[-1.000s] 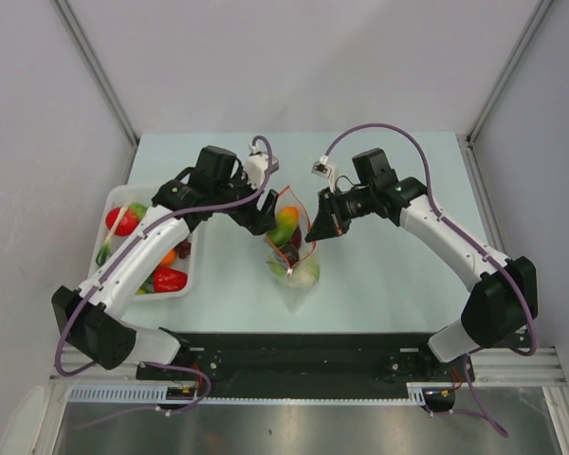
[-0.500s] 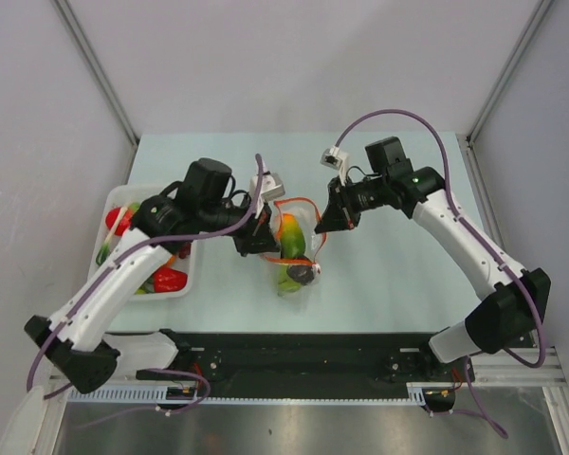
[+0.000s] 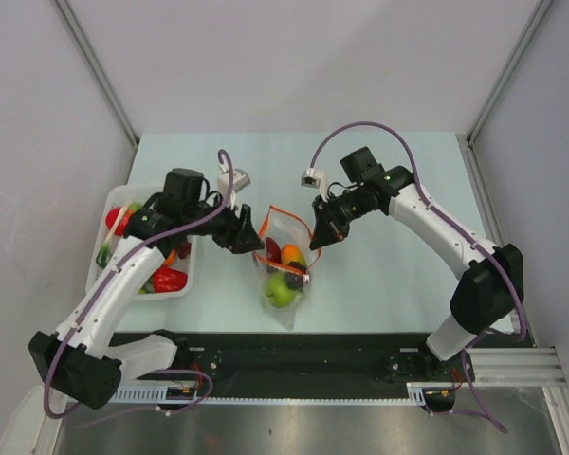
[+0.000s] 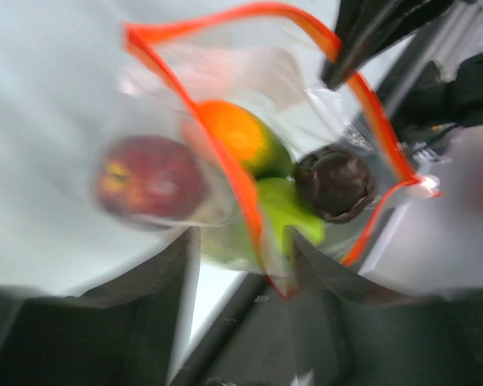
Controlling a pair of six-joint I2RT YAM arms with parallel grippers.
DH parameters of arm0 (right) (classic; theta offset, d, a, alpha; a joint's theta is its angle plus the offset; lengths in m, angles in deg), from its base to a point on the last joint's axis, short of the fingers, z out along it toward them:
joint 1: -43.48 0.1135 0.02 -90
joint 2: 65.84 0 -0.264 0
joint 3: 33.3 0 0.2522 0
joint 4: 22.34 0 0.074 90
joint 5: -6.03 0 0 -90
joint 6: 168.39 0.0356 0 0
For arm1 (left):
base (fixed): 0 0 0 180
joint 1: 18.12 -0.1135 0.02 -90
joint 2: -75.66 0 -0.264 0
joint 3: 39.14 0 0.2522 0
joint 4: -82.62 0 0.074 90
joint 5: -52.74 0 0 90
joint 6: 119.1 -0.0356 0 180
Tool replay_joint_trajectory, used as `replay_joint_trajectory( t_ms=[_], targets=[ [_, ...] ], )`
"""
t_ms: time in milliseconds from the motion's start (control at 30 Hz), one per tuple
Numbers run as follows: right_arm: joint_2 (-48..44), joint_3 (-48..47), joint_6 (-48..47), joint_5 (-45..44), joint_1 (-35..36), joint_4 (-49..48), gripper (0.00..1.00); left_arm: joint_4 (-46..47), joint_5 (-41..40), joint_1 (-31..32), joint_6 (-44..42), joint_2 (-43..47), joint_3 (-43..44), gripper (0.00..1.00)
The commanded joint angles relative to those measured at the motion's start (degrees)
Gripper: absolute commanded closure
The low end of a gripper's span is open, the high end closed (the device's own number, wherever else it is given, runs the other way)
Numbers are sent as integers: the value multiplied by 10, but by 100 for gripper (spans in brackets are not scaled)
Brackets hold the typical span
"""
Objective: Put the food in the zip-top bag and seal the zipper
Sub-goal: Adjust the zipper food storage bag at the center of the board, then pick up the fake vegetable from the bin.
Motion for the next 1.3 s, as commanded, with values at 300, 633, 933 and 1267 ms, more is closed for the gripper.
replay_joint_trajectory(
  t_ms=[300,633,933,1267],
  targets=[
    [5,-86,-10,31,20,-7,100,-128,39,55,-472,75,103,4],
    [5,-76,-2,17,25,-5,100,-63,72,-109,-318,62,102,14],
    [6,-65,-9,20,25,0,100,-262,68,-391,-587,-6,135,14],
    [13,-60,-12,28,25,0,100,-374,-135,-421,-952,-113,73,19]
  ],
)
